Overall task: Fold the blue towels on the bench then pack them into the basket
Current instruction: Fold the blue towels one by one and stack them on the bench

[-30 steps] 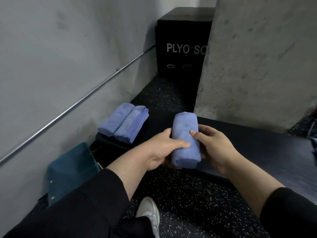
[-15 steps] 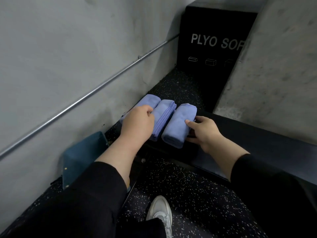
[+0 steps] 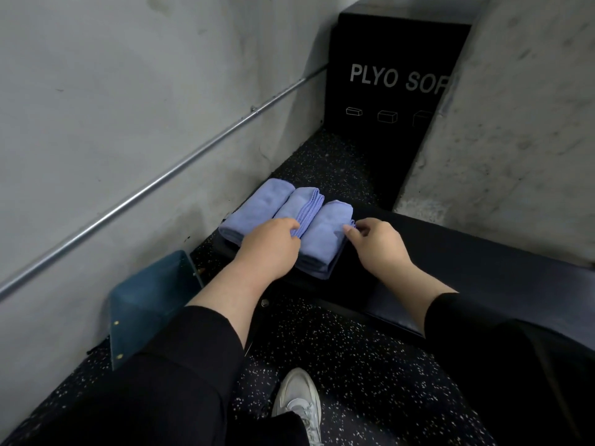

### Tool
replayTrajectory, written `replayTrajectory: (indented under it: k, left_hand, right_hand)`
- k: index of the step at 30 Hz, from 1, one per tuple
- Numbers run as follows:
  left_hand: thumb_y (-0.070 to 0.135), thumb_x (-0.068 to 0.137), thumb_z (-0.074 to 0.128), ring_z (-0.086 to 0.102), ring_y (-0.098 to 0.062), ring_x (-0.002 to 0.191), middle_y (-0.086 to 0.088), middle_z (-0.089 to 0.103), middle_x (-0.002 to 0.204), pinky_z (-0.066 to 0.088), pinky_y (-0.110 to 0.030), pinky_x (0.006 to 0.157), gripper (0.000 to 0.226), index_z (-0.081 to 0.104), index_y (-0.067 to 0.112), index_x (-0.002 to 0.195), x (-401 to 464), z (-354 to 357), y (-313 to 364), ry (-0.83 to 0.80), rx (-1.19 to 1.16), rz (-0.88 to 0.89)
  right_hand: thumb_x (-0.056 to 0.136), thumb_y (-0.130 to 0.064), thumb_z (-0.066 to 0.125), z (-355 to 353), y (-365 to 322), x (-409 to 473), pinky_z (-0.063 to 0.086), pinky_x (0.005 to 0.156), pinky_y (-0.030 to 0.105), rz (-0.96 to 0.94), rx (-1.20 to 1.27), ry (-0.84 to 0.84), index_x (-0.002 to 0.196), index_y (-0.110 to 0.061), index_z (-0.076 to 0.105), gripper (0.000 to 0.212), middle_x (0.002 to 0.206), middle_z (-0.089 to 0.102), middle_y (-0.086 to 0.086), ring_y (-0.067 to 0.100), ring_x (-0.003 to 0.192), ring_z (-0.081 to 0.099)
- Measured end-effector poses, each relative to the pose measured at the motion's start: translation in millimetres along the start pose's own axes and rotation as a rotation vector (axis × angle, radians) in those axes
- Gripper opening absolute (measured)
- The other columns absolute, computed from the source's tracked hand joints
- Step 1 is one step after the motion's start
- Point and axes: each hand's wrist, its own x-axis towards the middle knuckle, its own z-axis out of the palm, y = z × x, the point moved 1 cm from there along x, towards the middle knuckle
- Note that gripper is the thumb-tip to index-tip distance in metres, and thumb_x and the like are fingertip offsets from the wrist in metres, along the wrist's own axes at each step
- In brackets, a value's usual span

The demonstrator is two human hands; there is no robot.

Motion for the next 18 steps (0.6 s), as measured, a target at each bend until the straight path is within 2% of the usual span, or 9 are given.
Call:
replayTrajectory:
  k: [2,4,5,9,14,18]
  left_hand:
    - [0.019,0.099,0.048,0.064,-0.028,0.113,-0.007,0.065,0.133,0.05,-0.037,0.098,0.042,0.057,0.023,0.14,-2,-4,9,0.062,-0.038,0.017]
    - [0.017,0.1,0.048,0.065,-0.031,0.107,-0.008,0.067,0.129,0.05,-0.037,0.093,0.037,0.06,0.02,0.134,-6,-7,26,0.117,-0.069,0.051]
    - [0.017,0.1,0.048,0.064,-0.03,0.106,-0.008,0.068,0.126,0.049,-0.035,0.091,0.035,0.062,0.019,0.132,-9,-7,37,0.133,-0.076,0.07]
    - [0.018,0.101,0.047,0.064,-0.021,0.098,-0.001,0.068,0.122,0.049,-0.032,0.079,0.038,0.059,0.026,0.137,-28,7,95,0.135,-0.117,0.204]
    - [0.025,0.102,0.051,0.06,-0.016,0.115,0.004,0.065,0.129,0.05,-0.037,0.096,0.035,0.061,0.026,0.136,-65,44,180,0.08,-0.181,0.394]
    - [0.031,0.104,0.05,0.059,-0.012,0.112,0.009,0.065,0.126,0.046,-0.028,0.089,0.034,0.06,0.027,0.136,-104,82,251,-0.006,-0.178,0.512]
  right_hand:
    - [0.099,-0.042,0.057,-15,2,-8,0.039,0.071,0.025,-0.007,0.01,0.051,0.124,-0.013,0.065,0.039,0.077,0.059,-0.013,0.009,0.076,0.055]
    - [0.1,-0.043,0.054,-36,8,-20,0.039,0.064,0.023,-0.025,0.015,0.074,0.123,-0.015,0.065,0.038,0.078,0.059,-0.015,0.002,0.073,0.054]
    - [0.101,-0.044,0.054,-49,13,-29,0.039,0.064,0.021,-0.036,0.008,0.079,0.122,-0.016,0.066,0.037,0.081,0.061,-0.013,0.003,0.075,0.056]
    - [0.1,-0.044,0.054,-109,45,-72,0.043,0.081,0.025,-0.083,-0.048,0.117,0.12,-0.022,0.067,0.033,0.104,0.067,-0.005,0.012,0.098,0.062]
    - [0.098,-0.04,0.059,-197,106,-138,0.042,0.085,0.022,-0.106,-0.223,0.164,0.12,-0.022,0.068,0.03,0.11,0.064,-0.009,0.01,0.099,0.061]
    - [0.096,-0.035,0.065,-261,171,-186,0.045,0.088,0.028,0.034,-0.347,0.184,0.119,-0.019,0.07,0.028,0.111,0.067,-0.002,0.018,0.103,0.065]
